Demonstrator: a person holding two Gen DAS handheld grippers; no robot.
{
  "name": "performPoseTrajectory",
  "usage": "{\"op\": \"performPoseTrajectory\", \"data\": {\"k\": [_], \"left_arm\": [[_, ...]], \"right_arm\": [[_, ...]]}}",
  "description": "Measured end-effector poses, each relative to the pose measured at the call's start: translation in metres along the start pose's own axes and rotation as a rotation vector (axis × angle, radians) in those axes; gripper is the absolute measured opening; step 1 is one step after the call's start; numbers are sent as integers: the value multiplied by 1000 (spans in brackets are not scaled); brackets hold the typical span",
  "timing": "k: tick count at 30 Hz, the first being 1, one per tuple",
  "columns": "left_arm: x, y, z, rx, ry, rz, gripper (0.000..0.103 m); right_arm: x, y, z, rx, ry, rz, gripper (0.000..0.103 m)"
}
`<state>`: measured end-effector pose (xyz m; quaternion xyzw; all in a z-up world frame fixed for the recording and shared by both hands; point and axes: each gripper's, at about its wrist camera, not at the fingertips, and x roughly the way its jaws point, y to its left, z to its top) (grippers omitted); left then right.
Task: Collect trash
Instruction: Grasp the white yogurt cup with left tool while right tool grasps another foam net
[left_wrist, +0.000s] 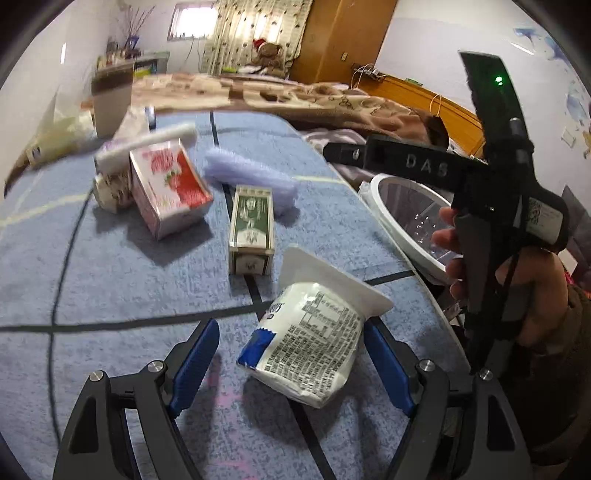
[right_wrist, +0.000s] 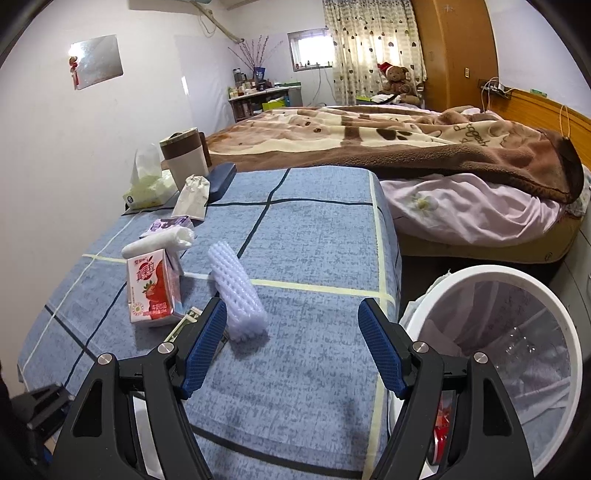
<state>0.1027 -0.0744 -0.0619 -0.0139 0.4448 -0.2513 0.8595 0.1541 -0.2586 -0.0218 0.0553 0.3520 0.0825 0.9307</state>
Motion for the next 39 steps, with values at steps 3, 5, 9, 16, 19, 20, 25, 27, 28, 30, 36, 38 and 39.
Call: {"op": "performPoseTrajectory", "data": {"k": [3, 5, 9, 16, 19, 20, 25, 27, 28, 30, 36, 38, 39], "left_arm": [[5, 4, -4, -13, 15, 6, 79], [5, 4, -5, 0, 6, 12, 75], [5, 7, -6, 40, 6, 83, 57], [-7, 33, -5, -25, -19, 164, 55], [-13, 47, -3, -61, -30, 188, 55], [-14, 51, -3, -71, -34, 199, 55], [-20, 67, 0, -108, -49, 244, 55], [-22, 75, 2, -122, -53, 250, 56], [-24, 78, 2, -128, -59, 255, 56], [-27, 83, 4, -141, -67, 254, 55], [-34, 89, 6, -145, -91, 252, 56], [-34, 89, 6, -143, -92, 256, 54], [-34, 89, 5, -144, -91, 254, 54]], "right_arm": [[10, 4, 2, -24, 16, -4, 75], [18, 7, 3, -49, 33, 11, 75], [31, 13, 5, -90, 67, 26, 75], [51, 25, 9, -141, 121, 53, 75], [55, 29, 11, -162, 119, 61, 75], [57, 30, 12, -167, 122, 64, 75], [66, 36, 13, -186, 146, 69, 75], [71, 36, 14, -184, 167, 68, 75], [72, 36, 14, -183, 172, 66, 73], [74, 37, 15, -182, 180, 68, 61], [78, 37, 16, -171, 196, 77, 34], [76, 38, 15, -173, 193, 77, 30], [76, 39, 15, -176, 191, 73, 29]]}}
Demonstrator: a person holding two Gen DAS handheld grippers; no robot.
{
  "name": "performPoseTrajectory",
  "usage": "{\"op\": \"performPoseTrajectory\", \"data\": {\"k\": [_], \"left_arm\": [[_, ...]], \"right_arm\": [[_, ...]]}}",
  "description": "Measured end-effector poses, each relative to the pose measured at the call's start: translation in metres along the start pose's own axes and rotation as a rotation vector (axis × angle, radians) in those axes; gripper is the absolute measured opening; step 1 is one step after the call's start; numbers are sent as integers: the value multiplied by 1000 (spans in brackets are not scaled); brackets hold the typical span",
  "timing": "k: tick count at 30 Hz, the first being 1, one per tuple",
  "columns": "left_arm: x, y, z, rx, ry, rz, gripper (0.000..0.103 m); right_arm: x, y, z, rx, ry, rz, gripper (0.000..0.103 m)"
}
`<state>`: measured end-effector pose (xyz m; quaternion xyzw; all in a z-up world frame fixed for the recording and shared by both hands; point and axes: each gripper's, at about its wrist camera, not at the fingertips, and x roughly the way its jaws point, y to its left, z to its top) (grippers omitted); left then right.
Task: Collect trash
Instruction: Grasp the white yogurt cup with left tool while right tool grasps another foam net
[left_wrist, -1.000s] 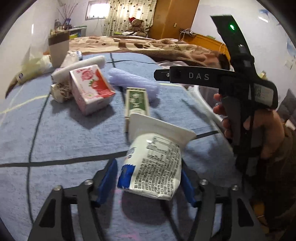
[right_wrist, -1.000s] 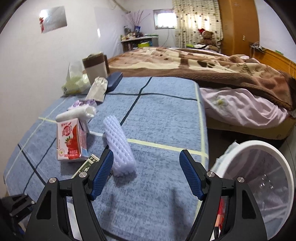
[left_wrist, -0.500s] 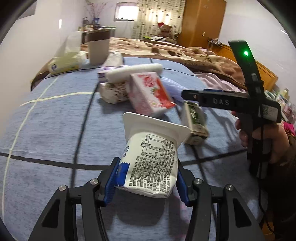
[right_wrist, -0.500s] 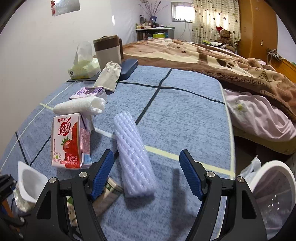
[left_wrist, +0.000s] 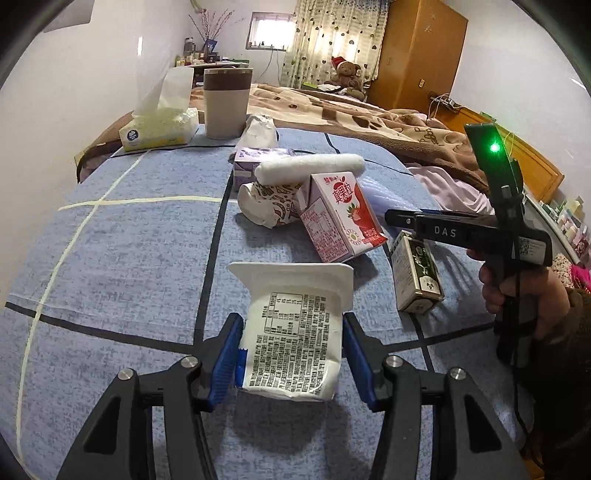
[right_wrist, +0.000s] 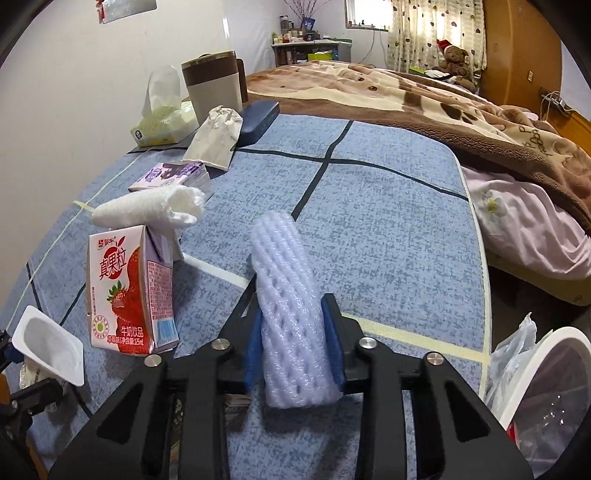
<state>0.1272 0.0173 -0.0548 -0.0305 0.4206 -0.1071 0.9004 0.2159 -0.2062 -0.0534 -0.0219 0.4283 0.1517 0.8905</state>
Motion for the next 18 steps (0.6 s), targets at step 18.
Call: {"op": "performPoseTrajectory", "data": {"k": [18], "left_arm": [[-21, -15, 1, 19, -53, 3, 53]], "right_arm": [[-26, -8, -8, 66, -76, -26, 25]]}}
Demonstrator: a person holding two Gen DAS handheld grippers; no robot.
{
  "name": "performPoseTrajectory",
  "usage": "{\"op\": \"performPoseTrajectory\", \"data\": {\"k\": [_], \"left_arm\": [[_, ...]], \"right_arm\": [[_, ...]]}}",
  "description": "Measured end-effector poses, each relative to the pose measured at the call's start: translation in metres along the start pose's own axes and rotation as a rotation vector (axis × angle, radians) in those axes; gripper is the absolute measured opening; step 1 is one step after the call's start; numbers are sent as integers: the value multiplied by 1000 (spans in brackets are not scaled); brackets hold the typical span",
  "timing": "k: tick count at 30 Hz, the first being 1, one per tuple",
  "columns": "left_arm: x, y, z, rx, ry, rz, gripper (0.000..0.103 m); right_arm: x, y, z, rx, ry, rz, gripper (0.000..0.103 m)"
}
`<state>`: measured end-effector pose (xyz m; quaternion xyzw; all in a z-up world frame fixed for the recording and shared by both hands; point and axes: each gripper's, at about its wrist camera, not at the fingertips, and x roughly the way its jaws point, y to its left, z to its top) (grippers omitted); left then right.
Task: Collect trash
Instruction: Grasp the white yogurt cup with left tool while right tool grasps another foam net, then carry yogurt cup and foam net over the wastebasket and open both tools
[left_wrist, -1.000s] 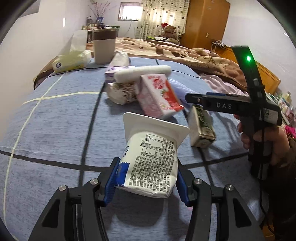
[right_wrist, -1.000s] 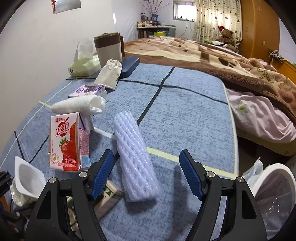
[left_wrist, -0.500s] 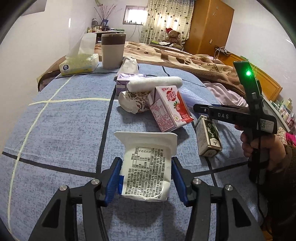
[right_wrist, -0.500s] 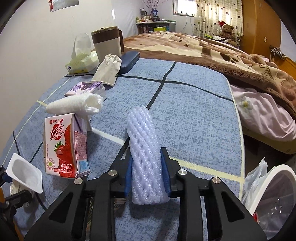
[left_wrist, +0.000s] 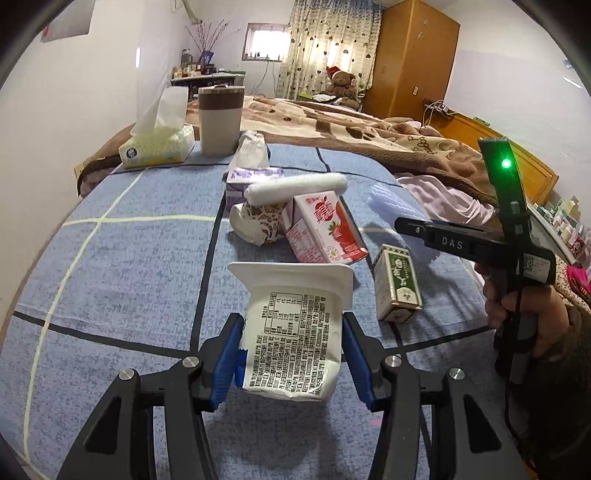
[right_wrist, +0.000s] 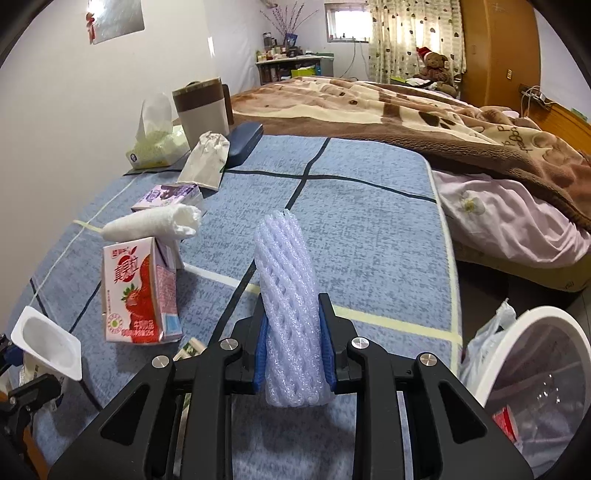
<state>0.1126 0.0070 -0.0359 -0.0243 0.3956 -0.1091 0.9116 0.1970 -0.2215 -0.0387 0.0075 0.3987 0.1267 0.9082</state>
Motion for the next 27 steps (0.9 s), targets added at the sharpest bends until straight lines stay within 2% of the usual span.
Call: {"op": "performPoseTrajectory", "data": {"k": [17, 27], "left_arm": [[-31, -36, 16, 78, -78, -20, 53], [-37, -78, 28, 150, -112, -82, 53]], "right_arm": [[-73, -17, -24, 87, -138, -2, 25], [-111, -42, -42, 156, -203, -80, 25]]}}
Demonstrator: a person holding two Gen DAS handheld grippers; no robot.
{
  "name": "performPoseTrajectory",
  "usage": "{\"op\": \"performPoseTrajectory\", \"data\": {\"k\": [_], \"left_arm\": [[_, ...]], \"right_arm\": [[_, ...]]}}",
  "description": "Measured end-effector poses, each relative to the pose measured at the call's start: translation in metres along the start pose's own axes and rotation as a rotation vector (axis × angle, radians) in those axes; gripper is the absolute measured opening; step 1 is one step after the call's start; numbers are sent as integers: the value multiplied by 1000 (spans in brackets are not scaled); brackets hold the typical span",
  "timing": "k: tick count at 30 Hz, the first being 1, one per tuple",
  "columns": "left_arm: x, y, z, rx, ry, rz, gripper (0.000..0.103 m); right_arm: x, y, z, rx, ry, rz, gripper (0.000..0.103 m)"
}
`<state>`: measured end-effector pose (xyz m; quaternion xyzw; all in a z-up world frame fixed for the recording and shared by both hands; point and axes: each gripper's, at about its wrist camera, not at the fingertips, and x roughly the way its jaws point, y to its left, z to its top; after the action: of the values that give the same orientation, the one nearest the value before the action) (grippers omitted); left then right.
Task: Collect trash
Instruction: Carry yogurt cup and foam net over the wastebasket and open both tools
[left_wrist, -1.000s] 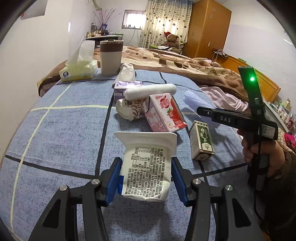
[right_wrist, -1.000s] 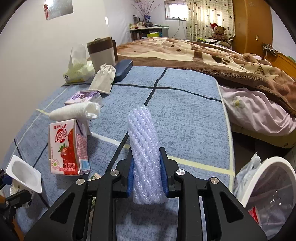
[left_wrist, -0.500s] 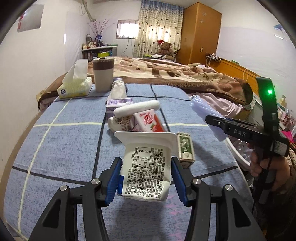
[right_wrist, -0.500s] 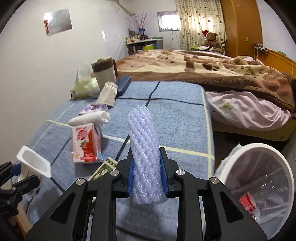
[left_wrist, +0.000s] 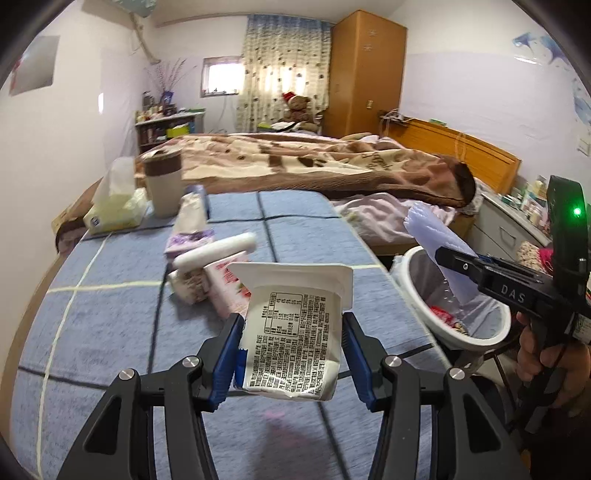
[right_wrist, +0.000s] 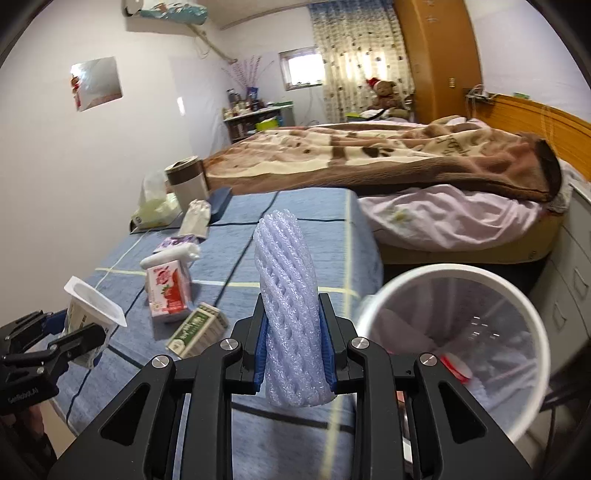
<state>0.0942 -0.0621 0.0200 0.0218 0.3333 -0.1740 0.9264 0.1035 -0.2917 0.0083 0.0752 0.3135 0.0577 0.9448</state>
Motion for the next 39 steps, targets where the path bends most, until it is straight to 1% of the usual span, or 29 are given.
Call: {"op": "performPoseTrajectory", "data": {"k": [7, 11, 14, 22, 25, 28, 32, 36, 39], "left_arm": [[8, -38, 16, 64, -22, -65, 53], [15, -68, 24, 114, -27, -108, 53], [20, -87, 31, 144, -34, -134, 53], [36, -130, 46, 197, -30, -202, 53], [48, -147, 48, 225, -11, -233, 54], [60, -165, 50, 251, 8, -260, 54], [77, -181, 50, 265, 32, -294, 54], [92, -193, 48, 293, 51, -292, 54], [102, -194, 48, 282, 75, -306, 54]], "right_arm": [[-23, -29, -5, 64, -33, -60, 25], [-34, -46, -9, 100, -51, -106, 25], [-40, -58, -11, 119, -62, -153, 25], [-50, -81, -16, 170, -68, -219, 25], [-52, -90, -19, 190, -58, -253, 25], [-48, -103, -22, 217, -30, -295, 25], [-44, -116, -27, 245, -8, -322, 25], [-37, -124, -31, 260, 24, -331, 25], [-29, -128, -35, 268, 54, -333, 26]]}}
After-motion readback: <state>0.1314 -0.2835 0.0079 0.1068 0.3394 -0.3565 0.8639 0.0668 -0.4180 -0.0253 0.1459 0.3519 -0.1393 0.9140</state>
